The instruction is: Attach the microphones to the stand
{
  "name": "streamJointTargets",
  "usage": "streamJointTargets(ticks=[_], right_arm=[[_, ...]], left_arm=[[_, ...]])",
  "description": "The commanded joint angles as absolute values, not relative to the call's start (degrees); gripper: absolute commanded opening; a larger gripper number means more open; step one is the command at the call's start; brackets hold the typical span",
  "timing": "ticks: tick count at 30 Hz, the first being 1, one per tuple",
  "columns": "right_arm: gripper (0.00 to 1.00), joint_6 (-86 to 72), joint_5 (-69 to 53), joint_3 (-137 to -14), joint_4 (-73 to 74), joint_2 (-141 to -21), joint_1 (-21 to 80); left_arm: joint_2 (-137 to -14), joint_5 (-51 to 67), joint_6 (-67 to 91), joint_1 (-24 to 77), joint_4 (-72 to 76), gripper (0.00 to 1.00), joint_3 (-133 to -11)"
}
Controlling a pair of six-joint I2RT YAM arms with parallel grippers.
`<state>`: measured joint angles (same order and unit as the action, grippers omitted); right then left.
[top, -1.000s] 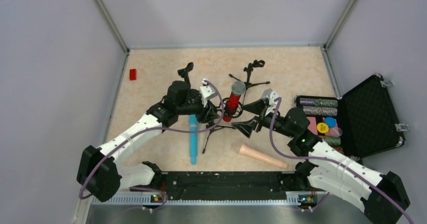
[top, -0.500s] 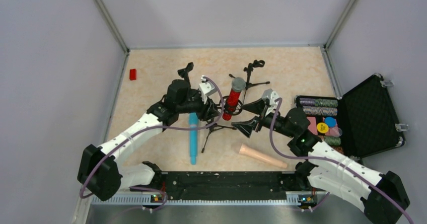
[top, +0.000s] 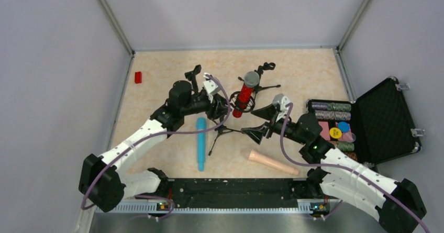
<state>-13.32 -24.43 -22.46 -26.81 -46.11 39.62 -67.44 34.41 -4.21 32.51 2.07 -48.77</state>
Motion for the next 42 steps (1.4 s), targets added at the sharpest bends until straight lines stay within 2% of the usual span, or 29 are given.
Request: streamJointTargets(ticks=[1, 16, 30, 42], right_arm=[[0.91, -13.0, -23.7, -23.0, -27.6, -44.4, 39.9], [0.92, -13.7, -22.5, -20.8, -25.4, -41.1, 39.9], [0.92, -14.5, -21.4, -19.2, -24.5, -39.7, 39.9], [0.92, -14.0, -20.2, -18.8, -23.7, -39.4, 39.9]], left_arm=[[-64.1, 33.9, -3.5, 32.5, 11.5, 0.00, -50.8], [-64.1, 30.8, -0.5, 32.5, 25.5, 0.00, -50.6], [-70.0, 27.6, 3.1, 32.4, 33.8, 0.00, -58.1], [-75.4, 20.4, 2.8, 32.4, 37.6, 0.00, -64.8]])
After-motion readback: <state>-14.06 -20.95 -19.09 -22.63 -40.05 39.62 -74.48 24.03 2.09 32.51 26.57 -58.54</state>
